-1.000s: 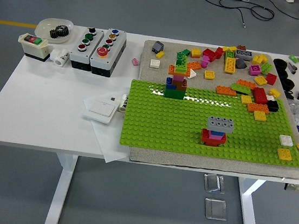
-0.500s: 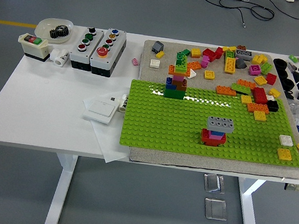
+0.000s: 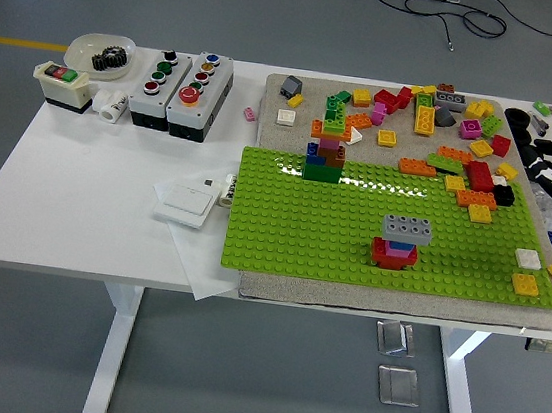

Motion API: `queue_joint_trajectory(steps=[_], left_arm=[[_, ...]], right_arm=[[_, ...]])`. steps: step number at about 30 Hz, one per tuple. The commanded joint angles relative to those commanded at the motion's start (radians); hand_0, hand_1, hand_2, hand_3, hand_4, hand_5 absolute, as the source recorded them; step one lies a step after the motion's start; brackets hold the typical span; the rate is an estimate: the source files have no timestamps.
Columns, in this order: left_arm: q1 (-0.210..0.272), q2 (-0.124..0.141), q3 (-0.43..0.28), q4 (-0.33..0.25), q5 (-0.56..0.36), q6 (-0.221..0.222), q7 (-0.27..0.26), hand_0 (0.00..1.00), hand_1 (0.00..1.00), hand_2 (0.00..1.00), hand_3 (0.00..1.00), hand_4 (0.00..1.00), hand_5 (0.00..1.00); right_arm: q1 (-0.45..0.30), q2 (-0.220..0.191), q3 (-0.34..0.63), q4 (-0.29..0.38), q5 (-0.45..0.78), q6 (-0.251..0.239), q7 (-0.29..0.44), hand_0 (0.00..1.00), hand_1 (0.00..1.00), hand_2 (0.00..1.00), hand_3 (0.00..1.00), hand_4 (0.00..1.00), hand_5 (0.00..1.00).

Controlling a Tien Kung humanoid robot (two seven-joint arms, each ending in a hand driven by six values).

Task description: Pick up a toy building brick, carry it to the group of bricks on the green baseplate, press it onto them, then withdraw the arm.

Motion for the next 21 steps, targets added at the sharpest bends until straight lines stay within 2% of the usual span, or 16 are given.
queue_joint_trajectory(steps=[4, 11, 19, 21], left_arm=[[0.003, 0.0, 0.005, 0.0, -0.004, -0.001, -0.001, 0.778, 0.724, 0.649, 0.562, 0.59, 0.612], [0.006, 0.0, 0.01, 0.0, -0.004, -0.002, -0.001, 0.777, 0.723, 0.649, 0.562, 0.59, 0.612], [0.008, 0.001, 0.007, 0.0, 0.004, -0.003, -0.001, 0.777, 0.723, 0.648, 0.561, 0.59, 0.612], [0.008, 0.001, 0.007, 0.0, 0.004, -0.003, 0.0, 0.777, 0.723, 0.648, 0.561, 0.59, 0.612]], right_arm=[[-0.004, 0.002, -0.002, -0.005, -0.054, 0.004, -0.01, 0.773, 0.743, 0.775, 0.682, 0.792, 0.487], [-0.009, 0.003, -0.006, -0.022, -0.216, 0.044, -0.066, 0.769, 0.742, 0.763, 0.662, 0.782, 0.485], [-0.018, -0.005, 0.016, -0.036, -0.439, 0.057, -0.065, 0.771, 0.744, 0.764, 0.68, 0.785, 0.482], [-0.02, -0.006, 0.017, -0.037, -0.463, 0.058, -0.064, 0.771, 0.744, 0.764, 0.68, 0.785, 0.482]])
